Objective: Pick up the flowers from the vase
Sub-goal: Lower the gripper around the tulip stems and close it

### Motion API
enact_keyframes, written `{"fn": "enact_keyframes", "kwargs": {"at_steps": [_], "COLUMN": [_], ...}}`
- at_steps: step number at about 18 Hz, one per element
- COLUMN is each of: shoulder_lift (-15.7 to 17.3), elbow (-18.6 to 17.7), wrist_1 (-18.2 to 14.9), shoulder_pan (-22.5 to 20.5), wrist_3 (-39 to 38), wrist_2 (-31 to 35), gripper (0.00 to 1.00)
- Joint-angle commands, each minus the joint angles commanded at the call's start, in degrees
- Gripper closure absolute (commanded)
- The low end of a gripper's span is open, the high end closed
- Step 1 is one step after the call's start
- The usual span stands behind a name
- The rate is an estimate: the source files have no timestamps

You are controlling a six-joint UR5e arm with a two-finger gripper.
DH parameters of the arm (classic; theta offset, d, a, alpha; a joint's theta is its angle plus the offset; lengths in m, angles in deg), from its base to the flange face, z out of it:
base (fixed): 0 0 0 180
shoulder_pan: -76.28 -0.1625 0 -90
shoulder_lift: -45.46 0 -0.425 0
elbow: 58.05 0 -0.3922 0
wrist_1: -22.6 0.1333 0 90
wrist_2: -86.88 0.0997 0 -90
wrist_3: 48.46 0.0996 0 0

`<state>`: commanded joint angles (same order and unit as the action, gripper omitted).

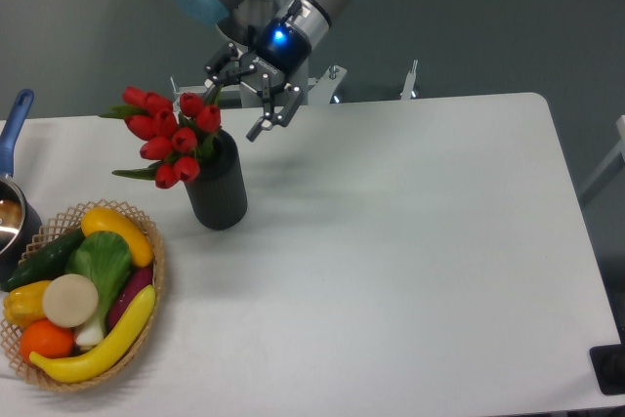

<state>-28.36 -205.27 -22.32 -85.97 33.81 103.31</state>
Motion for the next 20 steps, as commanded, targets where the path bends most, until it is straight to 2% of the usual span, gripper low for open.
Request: {"fn": "enact_keyframes", "kwargs": {"at_steps": [6,14,17,18,20], "shoulder_lift": [-3.95,-5.81,-7.82,-8.35,-8.88], "elbow": [2.19,3.34,4.57,5.09,5.71], "wrist_1": [0.18,0.18,0.18,0.18,0.18], "shoulder_pan": [2.11,4.22,4.92,5.27,5.36], "wrist_3": [0.26,0.18,0.35,0.26,0.26], "wrist_2": [-0.35,-2.20,-2.20,-2.20,-2.20], "gripper": [0.00,0.00,0.00,0.01,0.13]}}
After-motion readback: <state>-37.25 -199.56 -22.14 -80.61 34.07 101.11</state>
